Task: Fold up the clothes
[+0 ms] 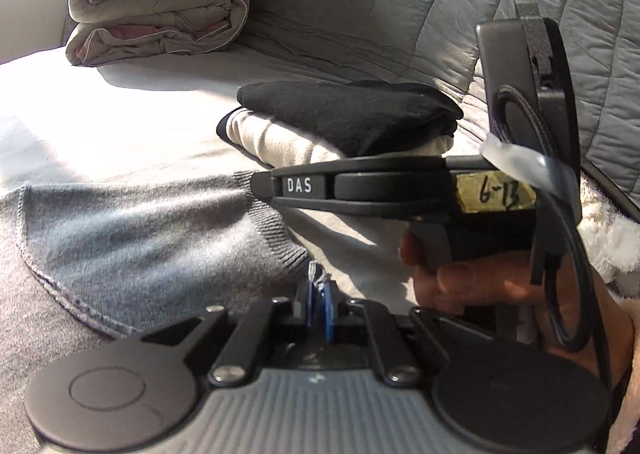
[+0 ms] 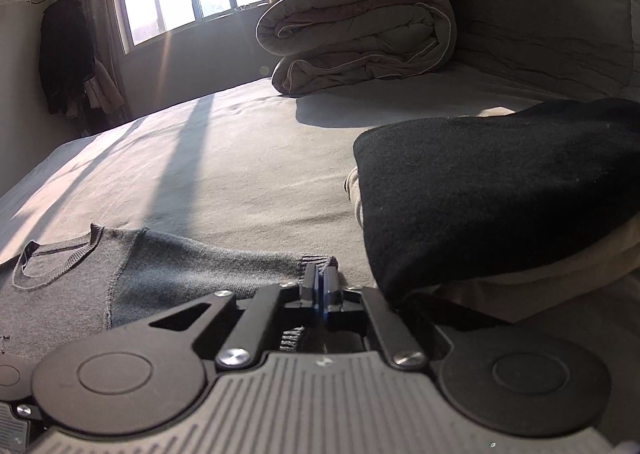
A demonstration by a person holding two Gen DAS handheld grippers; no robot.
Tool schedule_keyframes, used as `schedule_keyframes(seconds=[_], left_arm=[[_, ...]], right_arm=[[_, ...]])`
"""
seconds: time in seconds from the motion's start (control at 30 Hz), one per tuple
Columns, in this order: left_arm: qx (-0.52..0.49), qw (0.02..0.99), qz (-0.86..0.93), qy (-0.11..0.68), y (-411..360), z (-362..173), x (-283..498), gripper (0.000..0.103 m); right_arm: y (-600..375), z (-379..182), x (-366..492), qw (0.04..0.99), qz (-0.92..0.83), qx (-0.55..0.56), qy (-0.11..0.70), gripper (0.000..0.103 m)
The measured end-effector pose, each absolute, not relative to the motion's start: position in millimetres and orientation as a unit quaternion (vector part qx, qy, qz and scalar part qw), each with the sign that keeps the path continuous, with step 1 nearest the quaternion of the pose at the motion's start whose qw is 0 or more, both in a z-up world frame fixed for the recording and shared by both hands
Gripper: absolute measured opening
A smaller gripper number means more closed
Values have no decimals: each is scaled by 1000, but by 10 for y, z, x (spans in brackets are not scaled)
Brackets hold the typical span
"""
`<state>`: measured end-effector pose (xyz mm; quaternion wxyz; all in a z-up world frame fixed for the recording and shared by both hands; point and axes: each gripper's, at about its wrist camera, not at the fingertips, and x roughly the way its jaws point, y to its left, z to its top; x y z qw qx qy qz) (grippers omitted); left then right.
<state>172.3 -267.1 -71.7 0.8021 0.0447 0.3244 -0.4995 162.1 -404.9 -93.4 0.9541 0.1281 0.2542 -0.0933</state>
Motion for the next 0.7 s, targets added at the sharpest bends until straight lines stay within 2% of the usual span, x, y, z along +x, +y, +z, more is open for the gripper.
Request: schedule_keyframes(seconds=[0.07, 0.13, 0.3, 0.37, 0.4, 0.7], left_arm=[[30, 802, -496, 332, -2612, -660, 1713, 21], [23, 811, -480, 335, -2519, -571, 1680, 22], [17, 840, -428, 333, -2171, -320, 1507, 31], [16, 847, -413, 334, -1994, -235, 1415, 40], [16, 850, -406, 336, -1912, -208, 1375, 40], [-31, 868, -355, 345, -1228, -11, 887, 40]], right_arm=[[-4070, -927, 1617, 953, -89, 134, 257, 2], [-4087, -915, 1605, 950, -83, 143, 264, 3], [-4111, -872, 1487, 936, -77, 198, 281, 19], [-4124, -859, 1423, 928, -78, 226, 287, 47], [-4130, -852, 1390, 923, -78, 240, 290, 50], [-4004, -564, 927, 892, -34, 292, 344, 50]])
